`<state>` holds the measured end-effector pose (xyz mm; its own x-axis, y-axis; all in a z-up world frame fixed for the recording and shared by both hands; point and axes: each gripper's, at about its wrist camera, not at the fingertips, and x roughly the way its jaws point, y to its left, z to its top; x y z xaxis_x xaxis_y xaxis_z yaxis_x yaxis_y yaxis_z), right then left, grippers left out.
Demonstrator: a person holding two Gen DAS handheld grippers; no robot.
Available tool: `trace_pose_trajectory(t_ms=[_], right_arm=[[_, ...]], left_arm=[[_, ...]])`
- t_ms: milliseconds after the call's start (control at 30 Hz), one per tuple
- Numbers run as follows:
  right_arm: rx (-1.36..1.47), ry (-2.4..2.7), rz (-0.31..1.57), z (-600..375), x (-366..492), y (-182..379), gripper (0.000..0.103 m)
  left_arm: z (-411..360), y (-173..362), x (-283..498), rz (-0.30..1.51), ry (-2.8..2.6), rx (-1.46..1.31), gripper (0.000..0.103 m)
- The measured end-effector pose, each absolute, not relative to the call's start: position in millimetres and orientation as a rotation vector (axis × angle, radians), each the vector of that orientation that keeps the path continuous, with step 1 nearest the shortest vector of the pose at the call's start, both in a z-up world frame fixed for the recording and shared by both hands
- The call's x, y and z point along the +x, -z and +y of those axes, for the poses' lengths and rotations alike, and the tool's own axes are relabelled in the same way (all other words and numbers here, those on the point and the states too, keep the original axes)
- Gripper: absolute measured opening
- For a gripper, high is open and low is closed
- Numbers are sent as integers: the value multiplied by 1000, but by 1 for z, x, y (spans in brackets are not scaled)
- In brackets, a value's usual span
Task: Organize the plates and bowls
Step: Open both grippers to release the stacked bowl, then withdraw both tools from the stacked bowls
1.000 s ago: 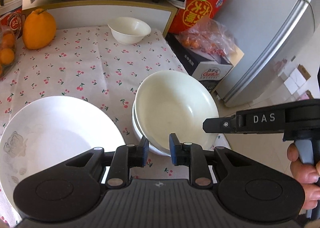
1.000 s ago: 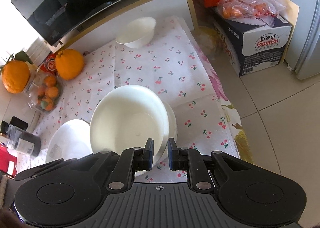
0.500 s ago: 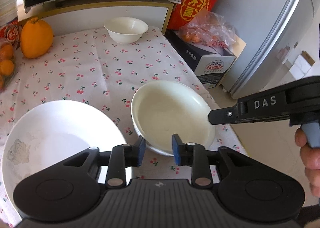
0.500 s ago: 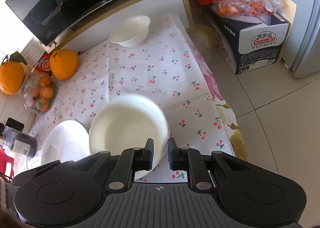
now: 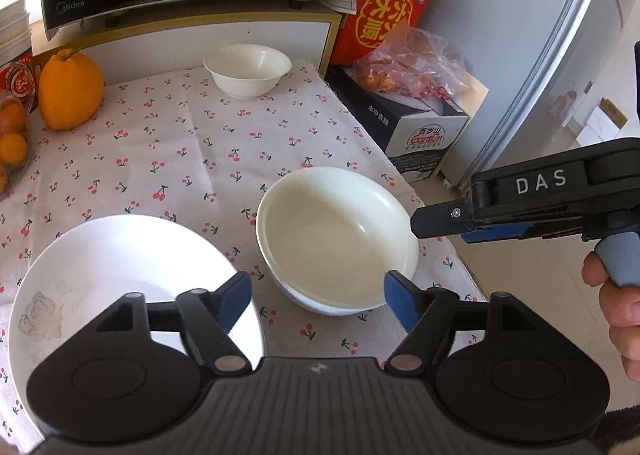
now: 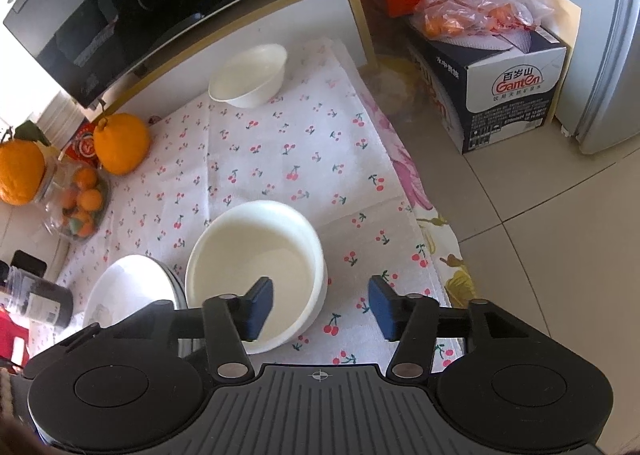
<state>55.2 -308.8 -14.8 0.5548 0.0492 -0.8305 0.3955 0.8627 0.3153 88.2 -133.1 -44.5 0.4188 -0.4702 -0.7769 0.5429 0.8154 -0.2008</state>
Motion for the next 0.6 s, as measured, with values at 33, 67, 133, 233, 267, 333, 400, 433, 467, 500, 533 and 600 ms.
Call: trace_pose_trajectory(t_ms=[33,67,133,233,267,333,400,433,467,500,533,600], right_arm=[[517,212,967,-310,55,14,61],[524,210,964,-312,55,14,64],[534,208,956,-315,56,13,69],[549,203,947,-319,58,11,74],[554,200,945,-320,59,11,75],[567,198,944,-323,61,10,77],[579,197,943,-326,65,8,77],[585,196,943,-328,67,7,78],[588,195,941,-330,69,5,78],[592,195,938,-331,72,3,79],[594,196,934,-333,75,0,80],[590,195,923,-335,82,-7,82]], left_arm=[[-133,44,89,946,635,80,75],[-132,44,90,947,633,72,77],[-130,42,92,946,628,55,80],[-127,38,96,942,614,29,84],[-126,37,98,940,610,19,86],[-123,33,102,937,602,1,87],[-121,31,107,931,589,-15,89],[-120,29,109,929,581,-19,89],[-119,28,112,925,570,-22,90],[-118,26,115,919,562,-23,91],[-117,24,118,914,554,-23,92],[-115,19,125,904,535,-23,94]])
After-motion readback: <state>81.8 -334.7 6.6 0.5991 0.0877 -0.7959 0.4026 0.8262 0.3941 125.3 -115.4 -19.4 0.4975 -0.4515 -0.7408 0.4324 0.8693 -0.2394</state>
